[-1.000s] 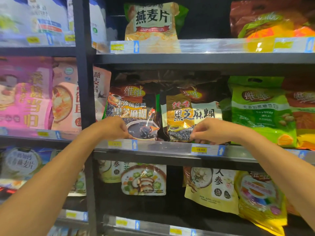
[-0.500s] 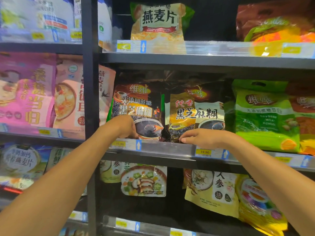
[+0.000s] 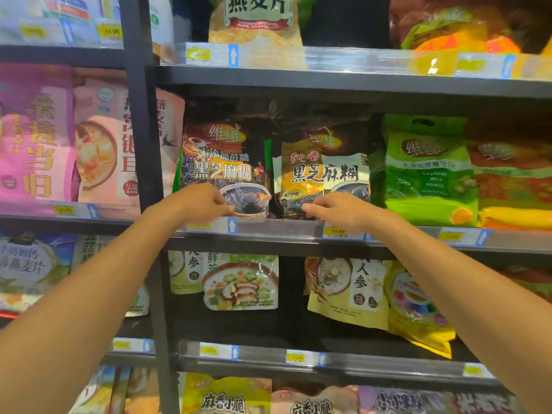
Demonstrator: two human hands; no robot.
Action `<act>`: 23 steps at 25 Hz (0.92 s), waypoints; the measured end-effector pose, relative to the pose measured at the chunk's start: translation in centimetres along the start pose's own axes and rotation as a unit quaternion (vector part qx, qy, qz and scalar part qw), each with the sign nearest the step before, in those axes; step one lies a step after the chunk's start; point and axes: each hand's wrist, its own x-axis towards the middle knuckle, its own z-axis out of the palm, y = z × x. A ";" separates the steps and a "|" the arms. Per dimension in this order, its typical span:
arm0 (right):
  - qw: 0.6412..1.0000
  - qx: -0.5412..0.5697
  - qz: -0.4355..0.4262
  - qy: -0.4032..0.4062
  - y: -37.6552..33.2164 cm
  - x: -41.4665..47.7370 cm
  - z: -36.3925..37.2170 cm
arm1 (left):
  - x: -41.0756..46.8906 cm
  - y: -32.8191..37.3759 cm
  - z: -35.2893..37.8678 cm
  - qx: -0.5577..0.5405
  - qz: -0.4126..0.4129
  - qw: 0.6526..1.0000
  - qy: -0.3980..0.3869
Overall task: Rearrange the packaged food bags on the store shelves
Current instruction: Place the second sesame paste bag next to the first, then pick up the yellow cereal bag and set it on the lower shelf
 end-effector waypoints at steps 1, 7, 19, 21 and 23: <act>1.000 0.002 -0.003 0.020 0.1 -0.6 0.2 | -0.7 -0.1 0.3 -0.014 0.006 0.999 0.030; 0.959 0.040 -0.036 0.277 -0.5 -6.5 1.6 | -7.8 1.6 4.3 -0.036 0.162 0.906 0.389; 0.942 0.099 0.127 0.293 4.1 -19.3 17.7 | -9.5 5.0 24.4 -0.155 0.209 0.964 0.045; 0.937 0.114 0.179 0.276 5.6 -18.8 19.5 | -8.1 5.8 26.2 -0.177 0.168 0.970 -0.012; 0.930 0.131 0.231 0.254 7.5 -17.9 20.7 | -6.5 6.6 27.5 -0.198 0.128 0.970 -0.056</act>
